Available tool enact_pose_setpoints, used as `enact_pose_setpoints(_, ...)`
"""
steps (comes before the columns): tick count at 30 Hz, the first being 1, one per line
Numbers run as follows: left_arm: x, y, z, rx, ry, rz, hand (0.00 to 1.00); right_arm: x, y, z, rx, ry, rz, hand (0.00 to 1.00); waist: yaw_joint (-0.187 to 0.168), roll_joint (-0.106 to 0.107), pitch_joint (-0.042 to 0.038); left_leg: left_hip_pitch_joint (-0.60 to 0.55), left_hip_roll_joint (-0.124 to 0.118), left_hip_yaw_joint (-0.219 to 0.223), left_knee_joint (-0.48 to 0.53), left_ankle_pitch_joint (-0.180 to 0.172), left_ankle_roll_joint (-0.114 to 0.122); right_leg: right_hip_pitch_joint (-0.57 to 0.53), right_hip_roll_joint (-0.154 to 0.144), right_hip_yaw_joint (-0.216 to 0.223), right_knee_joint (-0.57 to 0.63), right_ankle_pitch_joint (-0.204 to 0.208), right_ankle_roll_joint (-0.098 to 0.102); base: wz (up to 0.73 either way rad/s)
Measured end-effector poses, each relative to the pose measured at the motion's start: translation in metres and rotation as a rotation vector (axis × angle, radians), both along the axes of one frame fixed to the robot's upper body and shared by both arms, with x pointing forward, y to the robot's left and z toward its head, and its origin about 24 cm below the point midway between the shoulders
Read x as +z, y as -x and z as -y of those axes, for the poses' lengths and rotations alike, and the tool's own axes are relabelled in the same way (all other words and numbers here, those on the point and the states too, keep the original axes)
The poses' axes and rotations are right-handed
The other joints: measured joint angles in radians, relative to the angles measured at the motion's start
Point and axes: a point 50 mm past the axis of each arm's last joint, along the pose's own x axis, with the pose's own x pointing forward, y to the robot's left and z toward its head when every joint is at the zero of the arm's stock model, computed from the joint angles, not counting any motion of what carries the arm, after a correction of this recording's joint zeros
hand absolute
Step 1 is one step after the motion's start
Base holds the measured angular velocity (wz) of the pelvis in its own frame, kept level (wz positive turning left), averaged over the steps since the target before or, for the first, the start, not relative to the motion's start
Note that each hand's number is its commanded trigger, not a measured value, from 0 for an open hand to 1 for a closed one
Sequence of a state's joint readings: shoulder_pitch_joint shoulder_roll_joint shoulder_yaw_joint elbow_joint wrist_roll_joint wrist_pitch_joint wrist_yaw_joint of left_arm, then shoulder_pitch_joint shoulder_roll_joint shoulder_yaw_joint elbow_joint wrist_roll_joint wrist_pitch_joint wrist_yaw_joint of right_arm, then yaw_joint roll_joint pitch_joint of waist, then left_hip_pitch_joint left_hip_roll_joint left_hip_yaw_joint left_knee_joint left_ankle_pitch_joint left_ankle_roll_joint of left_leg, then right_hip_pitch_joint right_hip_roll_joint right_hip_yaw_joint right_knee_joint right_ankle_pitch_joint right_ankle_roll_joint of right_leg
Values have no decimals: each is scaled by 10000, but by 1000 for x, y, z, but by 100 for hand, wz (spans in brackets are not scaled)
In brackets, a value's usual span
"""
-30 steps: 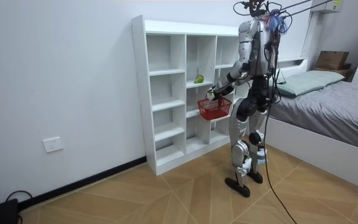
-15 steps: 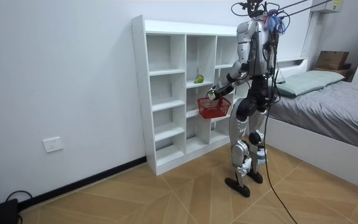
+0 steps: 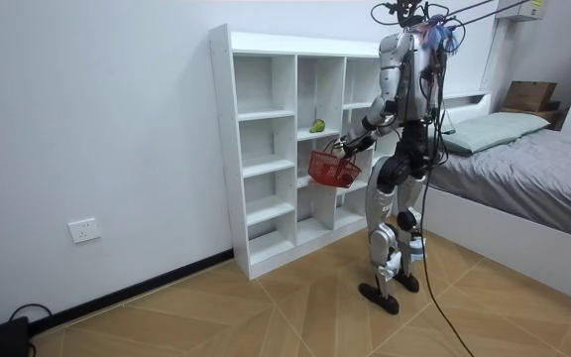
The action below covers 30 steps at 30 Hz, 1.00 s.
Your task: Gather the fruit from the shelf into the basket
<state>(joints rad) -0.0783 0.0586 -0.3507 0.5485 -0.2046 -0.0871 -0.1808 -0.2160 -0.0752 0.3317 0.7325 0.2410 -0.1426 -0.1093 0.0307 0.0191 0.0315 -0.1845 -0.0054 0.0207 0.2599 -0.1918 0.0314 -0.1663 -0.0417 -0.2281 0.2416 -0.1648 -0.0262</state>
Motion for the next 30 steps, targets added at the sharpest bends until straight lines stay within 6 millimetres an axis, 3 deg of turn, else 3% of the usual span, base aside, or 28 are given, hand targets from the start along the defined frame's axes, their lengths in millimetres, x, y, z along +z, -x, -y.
enact_pose_setpoints(5, 0, 0, 0, 11, -12, -4, 100, -1, 1, 0, -1, 14, -47, 0, -2, 61, -49, 29, 2, 0, 0, 6, -2, 21, 2, 5, 5, 6, -3, 0)
enact_pose_setpoints(30, -1, 1, -2, 39, -250, -11, 100, -3, 3, -2, 198, 141, -112, 0, -36, 37, -40, 48, -1, -35, 5, 11, 0, 73, 0, -17, 3, 13, -4, 0)
